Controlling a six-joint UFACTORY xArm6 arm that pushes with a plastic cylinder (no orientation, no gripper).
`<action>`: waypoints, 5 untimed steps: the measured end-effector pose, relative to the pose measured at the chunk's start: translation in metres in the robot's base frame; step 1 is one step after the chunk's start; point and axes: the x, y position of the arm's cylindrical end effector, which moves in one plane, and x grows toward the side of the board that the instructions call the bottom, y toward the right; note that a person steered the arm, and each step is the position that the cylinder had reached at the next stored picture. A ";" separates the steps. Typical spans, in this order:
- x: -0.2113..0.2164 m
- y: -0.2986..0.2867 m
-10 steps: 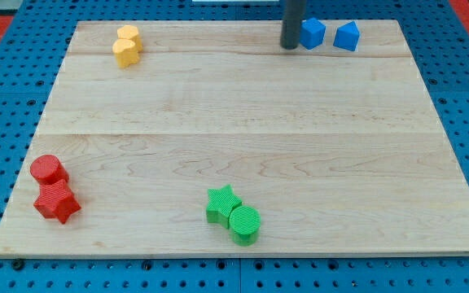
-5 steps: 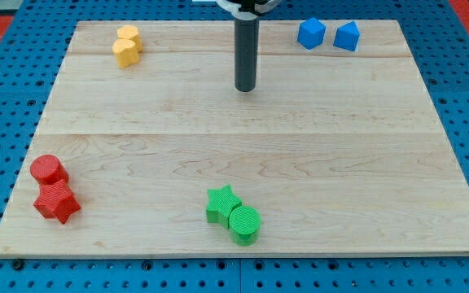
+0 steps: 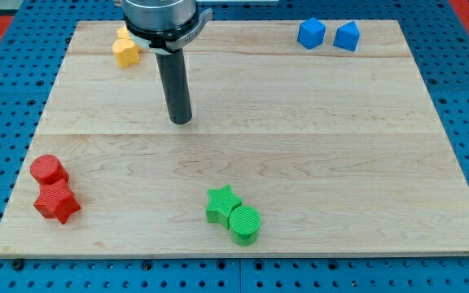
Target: Place your arm at the center of the board
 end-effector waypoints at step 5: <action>-0.021 0.032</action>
